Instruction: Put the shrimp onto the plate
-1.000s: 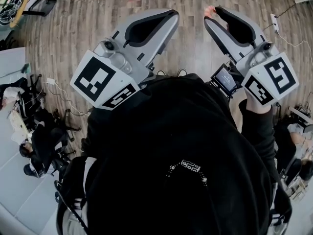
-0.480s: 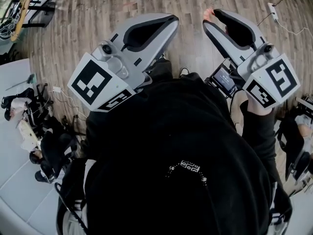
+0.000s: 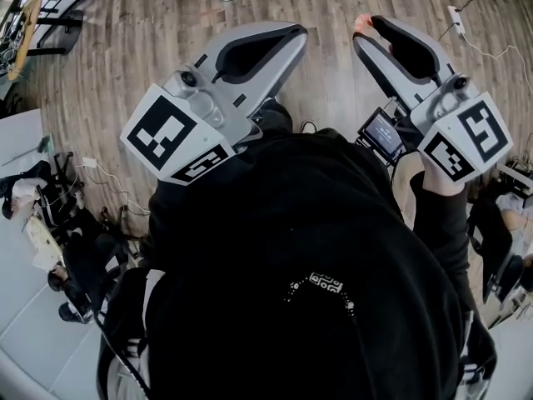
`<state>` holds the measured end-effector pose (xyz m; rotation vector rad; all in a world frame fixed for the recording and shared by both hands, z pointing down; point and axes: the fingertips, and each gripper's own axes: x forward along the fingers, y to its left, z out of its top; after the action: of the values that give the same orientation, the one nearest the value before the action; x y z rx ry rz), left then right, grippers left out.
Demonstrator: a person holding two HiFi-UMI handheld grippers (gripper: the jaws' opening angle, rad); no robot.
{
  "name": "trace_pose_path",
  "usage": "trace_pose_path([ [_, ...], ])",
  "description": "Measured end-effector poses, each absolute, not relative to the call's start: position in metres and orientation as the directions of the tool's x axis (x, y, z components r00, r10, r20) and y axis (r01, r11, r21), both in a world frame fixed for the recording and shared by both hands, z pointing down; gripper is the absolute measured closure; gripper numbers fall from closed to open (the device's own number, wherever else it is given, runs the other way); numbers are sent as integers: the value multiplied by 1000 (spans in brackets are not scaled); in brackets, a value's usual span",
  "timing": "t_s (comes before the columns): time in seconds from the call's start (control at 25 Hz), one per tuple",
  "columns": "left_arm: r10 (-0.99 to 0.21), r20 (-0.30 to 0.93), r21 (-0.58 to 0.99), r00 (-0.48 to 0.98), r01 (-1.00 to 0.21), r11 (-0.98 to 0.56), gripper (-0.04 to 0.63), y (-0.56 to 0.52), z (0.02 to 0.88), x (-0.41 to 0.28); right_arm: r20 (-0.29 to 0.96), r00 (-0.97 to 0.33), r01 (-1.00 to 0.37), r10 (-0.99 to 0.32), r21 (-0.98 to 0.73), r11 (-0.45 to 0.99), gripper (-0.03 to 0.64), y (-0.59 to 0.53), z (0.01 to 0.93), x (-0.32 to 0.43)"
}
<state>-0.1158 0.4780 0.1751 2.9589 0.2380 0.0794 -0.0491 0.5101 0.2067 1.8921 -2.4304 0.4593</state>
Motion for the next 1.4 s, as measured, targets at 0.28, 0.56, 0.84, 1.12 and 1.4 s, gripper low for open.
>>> trace_pose_path([
  [0.28, 186, 10, 208, 982, 180, -961, 589, 473, 173, -117, 201, -271, -950, -941, -213, 228, 463, 502, 197, -55],
  [0.56, 131, -13, 232, 991, 131, -964, 589, 341, 185, -106, 247, -276, -952, -929, -202, 229, 463, 370, 208, -26],
  [0.84, 125, -18, 265, 992, 125, -956, 589, 269, 183, -98, 253, -257, -960, -933, -179, 216, 463, 310, 189, -17],
  [1.12, 152, -28, 262, 988, 154, -953, 589, 223, 180, -93, 262, -216, -971, -941, -159, 178, 463, 268, 182, -18],
  [1.4, 160, -44, 283, 986, 166, -945, 589, 189, 187, -99, 264, -230, -966, -937, -180, 186, 463, 227, 183, -25],
])
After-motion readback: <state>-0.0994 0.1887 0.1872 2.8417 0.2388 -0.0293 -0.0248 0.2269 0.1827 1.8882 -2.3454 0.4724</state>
